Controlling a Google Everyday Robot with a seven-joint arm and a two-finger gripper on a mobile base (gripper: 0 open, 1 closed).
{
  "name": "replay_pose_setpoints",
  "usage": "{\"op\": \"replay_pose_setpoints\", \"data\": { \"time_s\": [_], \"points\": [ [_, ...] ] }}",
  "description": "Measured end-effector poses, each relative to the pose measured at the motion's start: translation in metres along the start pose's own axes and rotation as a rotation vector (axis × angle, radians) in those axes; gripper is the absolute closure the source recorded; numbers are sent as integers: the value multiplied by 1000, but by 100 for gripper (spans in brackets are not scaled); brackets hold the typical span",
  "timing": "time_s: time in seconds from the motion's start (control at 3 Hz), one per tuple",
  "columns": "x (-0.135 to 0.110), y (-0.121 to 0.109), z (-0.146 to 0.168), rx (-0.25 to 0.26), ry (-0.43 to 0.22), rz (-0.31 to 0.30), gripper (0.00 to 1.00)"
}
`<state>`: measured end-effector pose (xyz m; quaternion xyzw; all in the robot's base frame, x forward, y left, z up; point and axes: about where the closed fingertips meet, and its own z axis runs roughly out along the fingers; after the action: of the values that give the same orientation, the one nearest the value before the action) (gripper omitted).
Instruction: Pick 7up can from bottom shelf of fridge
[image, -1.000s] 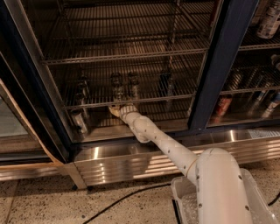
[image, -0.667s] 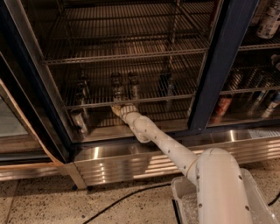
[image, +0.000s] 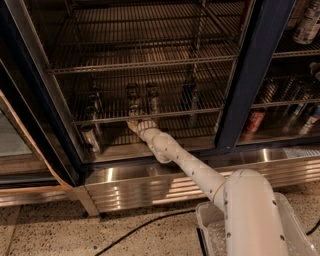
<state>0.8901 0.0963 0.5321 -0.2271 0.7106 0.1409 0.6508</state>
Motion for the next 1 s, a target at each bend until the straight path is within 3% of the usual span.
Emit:
{"op": "replay_pose_setpoints", "data": {
  "time_s": [1.0],
  "points": [
    [-20, 9, -39, -47, -32, 32, 100]
  ]
}}
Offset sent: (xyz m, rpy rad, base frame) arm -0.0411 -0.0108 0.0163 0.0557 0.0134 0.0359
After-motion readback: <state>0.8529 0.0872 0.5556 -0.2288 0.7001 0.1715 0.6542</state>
